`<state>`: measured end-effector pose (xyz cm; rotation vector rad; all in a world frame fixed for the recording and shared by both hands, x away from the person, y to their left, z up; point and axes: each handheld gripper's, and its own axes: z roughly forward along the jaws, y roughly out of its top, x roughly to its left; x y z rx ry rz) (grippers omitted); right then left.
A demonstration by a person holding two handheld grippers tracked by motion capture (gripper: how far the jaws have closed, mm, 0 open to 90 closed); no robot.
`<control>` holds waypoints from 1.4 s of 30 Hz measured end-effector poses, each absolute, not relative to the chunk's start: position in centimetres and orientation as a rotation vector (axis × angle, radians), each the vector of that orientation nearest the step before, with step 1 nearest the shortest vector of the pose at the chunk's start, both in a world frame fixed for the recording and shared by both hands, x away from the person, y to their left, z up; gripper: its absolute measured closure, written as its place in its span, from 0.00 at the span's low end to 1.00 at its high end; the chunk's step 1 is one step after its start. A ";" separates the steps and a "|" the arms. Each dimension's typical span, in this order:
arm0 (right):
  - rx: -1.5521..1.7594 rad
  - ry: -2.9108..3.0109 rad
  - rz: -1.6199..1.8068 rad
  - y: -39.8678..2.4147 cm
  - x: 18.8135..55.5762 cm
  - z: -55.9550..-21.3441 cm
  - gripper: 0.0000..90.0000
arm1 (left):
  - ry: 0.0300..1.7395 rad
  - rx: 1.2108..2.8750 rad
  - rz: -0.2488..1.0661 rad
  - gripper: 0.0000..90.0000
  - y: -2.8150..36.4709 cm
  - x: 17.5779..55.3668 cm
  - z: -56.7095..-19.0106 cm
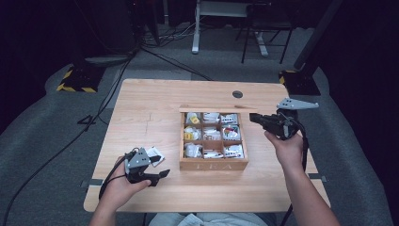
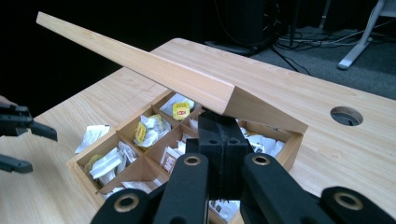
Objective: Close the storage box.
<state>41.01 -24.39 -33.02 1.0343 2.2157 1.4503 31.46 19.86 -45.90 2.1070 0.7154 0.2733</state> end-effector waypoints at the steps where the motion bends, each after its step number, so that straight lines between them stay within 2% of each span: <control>1: 1.037 2.218 1.448 -24.4 41.0 -33.0 1.00 | 0.718 2.112 0.261 0.42 19.7 31.3 -46.3; 18: 1.103 2.334 1.380 -24.7 40.4 -32.8 1.00 | 0.740 2.226 0.194 0.43 18.3 30.3 -50.1; 42: 1.123 2.465 1.256 -24.7 39.4 -33.0 0.99 | 0.764 2.206 0.212 0.43 18.5 30.3 -50.3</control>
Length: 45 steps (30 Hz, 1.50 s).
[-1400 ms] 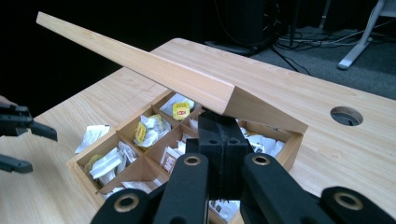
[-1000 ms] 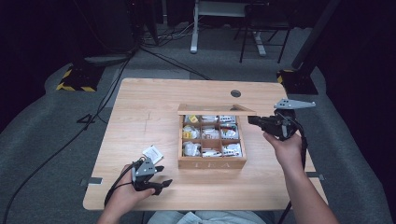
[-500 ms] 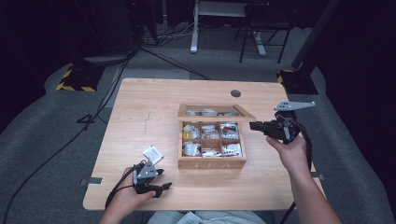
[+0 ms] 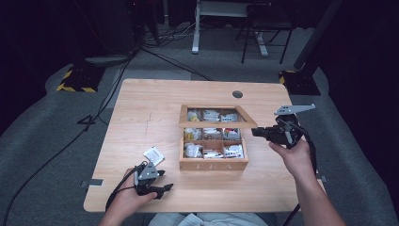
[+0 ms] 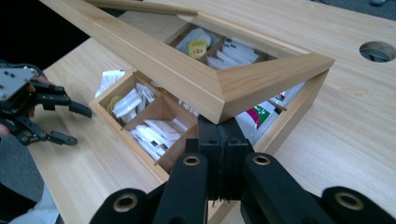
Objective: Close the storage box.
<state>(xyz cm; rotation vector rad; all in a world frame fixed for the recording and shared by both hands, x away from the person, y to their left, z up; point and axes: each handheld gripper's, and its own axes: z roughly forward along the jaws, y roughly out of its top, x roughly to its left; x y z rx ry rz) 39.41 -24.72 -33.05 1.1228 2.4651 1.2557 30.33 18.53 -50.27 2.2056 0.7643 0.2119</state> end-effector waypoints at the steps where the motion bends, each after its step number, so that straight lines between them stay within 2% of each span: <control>1: 1.117 2.473 1.246 -24.7 39.4 -33.1 0.99 | 0.765 2.205 0.211 0.43 18.5 30.3 -50.3; 45: 1.015 2.759 0.800 -22.8 39.1 -34.8 0.94 | 0.765 2.207 0.215 0.43 18.5 30.3 -50.3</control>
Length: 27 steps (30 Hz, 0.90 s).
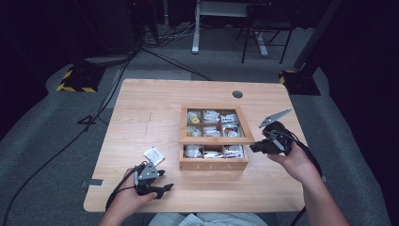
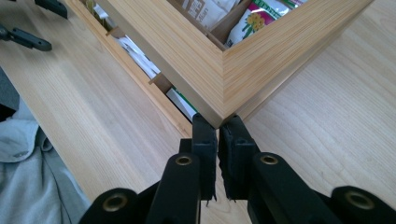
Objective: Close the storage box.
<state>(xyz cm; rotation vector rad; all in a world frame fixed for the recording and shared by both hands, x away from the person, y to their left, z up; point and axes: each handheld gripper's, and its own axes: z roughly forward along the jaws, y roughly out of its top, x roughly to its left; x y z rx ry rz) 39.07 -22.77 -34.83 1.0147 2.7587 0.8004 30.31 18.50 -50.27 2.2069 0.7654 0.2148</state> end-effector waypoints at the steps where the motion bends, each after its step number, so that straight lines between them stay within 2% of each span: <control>1: 1.017 2.761 0.791 -22.7 39.1 -34.9 0.94 | 0.765 2.207 0.215 0.43 18.5 30.3 -50.3; 27: 0.987 2.880 0.609 -21.8 39.4 -36.7 0.92 | 0.765 2.209 0.214 0.42 18.5 30.3 -50.3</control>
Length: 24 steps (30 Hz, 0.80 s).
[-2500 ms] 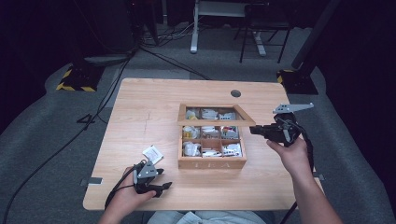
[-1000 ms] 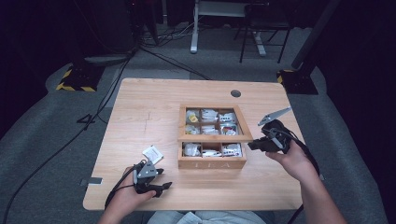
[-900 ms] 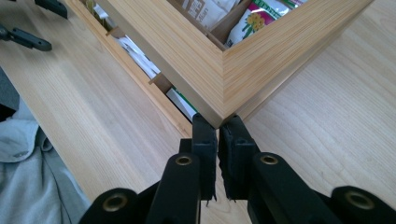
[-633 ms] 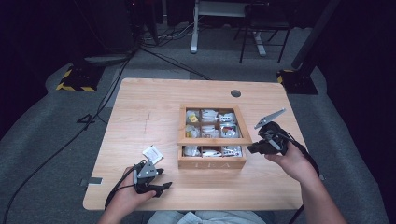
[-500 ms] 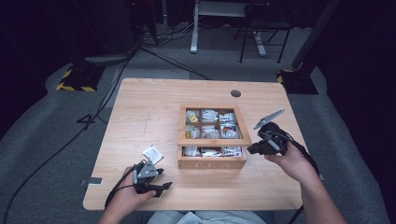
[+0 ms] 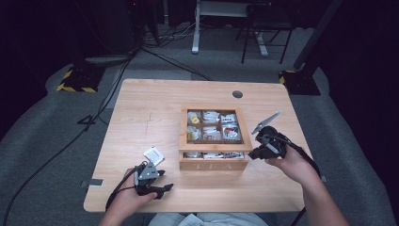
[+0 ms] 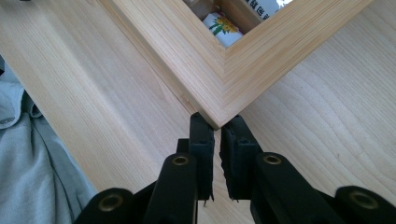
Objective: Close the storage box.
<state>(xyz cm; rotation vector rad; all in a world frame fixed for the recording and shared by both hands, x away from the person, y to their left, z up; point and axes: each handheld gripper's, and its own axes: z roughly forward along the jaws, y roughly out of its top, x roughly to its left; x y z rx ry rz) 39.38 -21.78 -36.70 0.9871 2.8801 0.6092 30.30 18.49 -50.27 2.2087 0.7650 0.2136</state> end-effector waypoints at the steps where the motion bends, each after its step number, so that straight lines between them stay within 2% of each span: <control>1: 0.989 2.882 0.607 -21.8 39.4 -36.7 0.92 | 0.764 2.209 0.214 0.42 18.5 30.3 -50.3; 24: 0.979 2.940 0.529 -21.5 39.7 -37.9 0.91 | 0.765 2.206 0.206 0.42 18.5 30.4 -50.3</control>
